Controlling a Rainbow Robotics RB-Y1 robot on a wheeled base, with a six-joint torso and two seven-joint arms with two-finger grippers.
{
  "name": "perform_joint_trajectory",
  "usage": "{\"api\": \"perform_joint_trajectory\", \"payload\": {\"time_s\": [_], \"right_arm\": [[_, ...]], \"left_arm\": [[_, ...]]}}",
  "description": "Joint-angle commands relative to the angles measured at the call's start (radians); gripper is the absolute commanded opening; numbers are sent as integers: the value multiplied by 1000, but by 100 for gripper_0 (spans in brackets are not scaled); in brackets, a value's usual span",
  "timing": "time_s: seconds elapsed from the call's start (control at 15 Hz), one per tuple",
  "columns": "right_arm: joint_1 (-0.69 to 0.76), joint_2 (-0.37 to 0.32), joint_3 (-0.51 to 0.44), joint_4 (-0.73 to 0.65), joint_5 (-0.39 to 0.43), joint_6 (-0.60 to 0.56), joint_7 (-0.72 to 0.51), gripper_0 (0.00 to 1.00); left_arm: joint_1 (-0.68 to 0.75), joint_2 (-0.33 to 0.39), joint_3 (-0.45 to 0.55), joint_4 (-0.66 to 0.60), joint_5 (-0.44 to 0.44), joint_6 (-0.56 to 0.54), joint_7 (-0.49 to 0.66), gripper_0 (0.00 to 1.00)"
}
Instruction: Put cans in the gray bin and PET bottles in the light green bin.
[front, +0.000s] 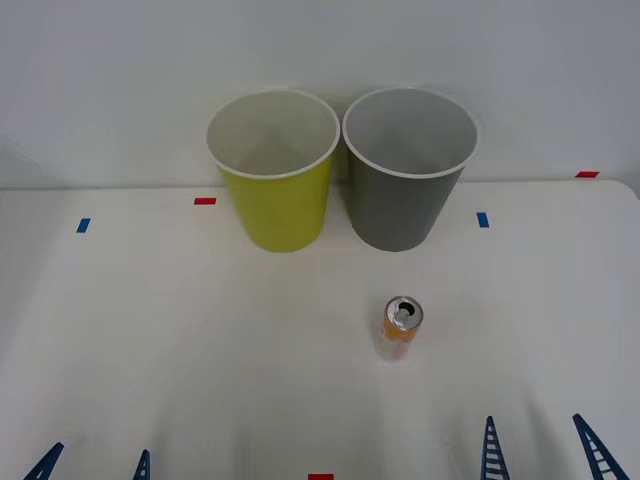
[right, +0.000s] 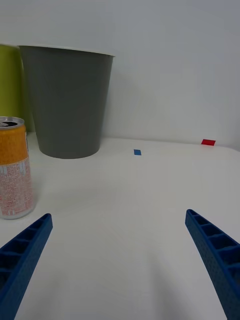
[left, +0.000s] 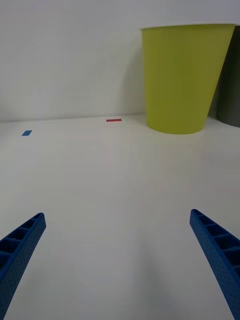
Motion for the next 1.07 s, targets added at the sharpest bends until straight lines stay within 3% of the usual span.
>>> {"api": "perform_joint_trajectory", "payload": {"time_s": [0.07,1.07], "right_arm": [[0,0,0,0,0,0,0,93],[0,0,0,0,0,0,0,93]], "left_arm": [[0,0,0,0,0,0,0,100],[0,0,0,0,0,0,0,100]]}}
